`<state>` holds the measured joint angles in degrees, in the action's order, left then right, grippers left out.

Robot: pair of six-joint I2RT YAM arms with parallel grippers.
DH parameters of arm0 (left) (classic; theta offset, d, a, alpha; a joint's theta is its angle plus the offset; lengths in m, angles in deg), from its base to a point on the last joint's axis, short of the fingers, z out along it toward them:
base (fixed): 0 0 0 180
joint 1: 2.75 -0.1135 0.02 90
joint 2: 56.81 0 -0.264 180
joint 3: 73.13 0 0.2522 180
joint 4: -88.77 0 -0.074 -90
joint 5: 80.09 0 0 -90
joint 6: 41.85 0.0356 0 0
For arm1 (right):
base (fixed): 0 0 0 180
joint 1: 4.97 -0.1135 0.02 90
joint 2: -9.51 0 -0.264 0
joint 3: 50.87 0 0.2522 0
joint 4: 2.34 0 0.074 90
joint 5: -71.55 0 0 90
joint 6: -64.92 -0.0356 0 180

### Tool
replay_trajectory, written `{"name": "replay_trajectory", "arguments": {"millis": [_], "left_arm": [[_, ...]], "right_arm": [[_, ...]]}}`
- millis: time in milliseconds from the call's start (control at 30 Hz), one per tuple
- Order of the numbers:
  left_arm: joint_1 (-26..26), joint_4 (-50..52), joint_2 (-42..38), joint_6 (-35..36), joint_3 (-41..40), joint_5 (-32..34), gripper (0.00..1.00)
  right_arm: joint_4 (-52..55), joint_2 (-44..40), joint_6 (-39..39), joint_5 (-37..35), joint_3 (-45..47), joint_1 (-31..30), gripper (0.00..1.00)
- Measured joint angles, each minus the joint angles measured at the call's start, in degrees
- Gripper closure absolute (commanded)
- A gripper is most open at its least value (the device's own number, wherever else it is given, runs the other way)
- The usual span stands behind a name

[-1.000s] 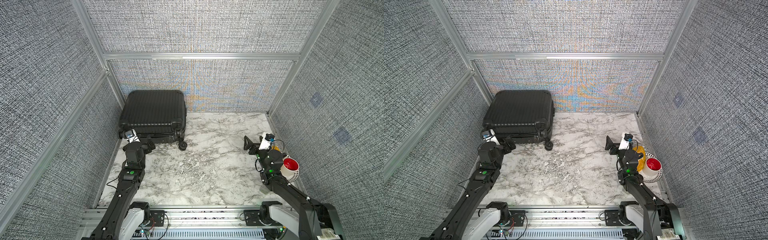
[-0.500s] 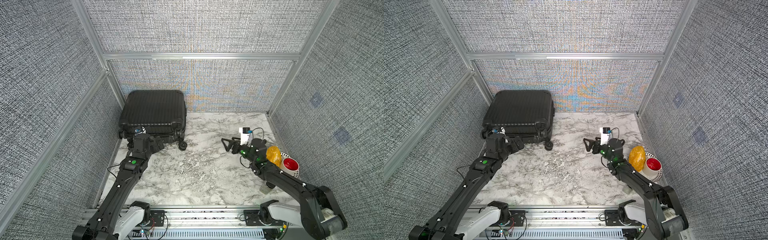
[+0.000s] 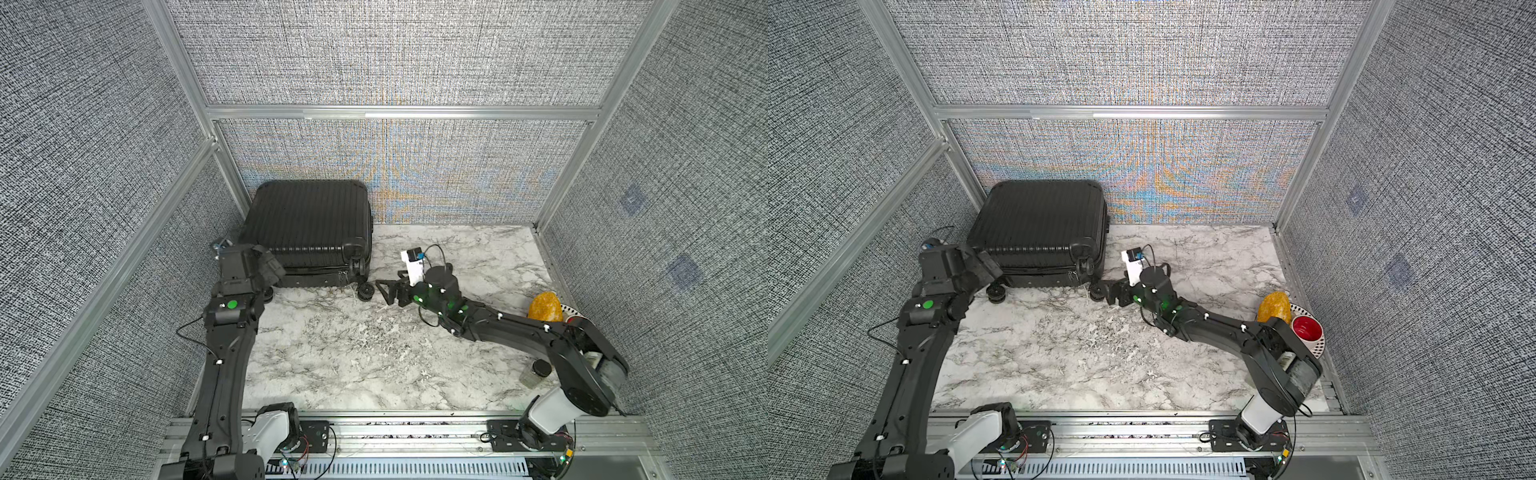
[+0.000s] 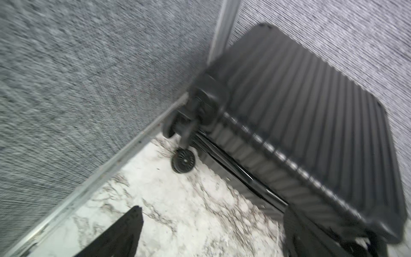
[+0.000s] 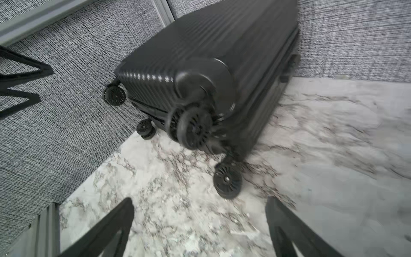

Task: Open the suitcase zippers
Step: Move the suitcase to the center of the board.

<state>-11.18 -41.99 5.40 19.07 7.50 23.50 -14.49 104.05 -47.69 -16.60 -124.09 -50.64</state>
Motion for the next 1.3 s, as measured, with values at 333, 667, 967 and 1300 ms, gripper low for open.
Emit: {"name": "replay_trajectory", "arguments": {"millis": [333,667,967,1300], "left_arm": [[-7.67,5.14,4.39,2.58,4.07,-1.88,0.01],[-8.07,5.29,3.02,4.07,1.86,-3.63,0.01],[-8.07,5.27,2.80,5.09,0.81,-4.81,0.01],[-6.08,2.01,1.64,9.18,-2.82,-15.52,0.01]], "right_arm": [[22.34,16.48,-2.80,-15.56,-28.85,-6.91,0.08],[33.75,27.93,-2.60,-24.72,-45.53,-7.87,0.23],[37.64,32.00,-1.51,-27.50,-52.59,-7.28,0.51],[35.65,24.94,-4.20,-29.33,-42.97,-5.46,0.70]]}}
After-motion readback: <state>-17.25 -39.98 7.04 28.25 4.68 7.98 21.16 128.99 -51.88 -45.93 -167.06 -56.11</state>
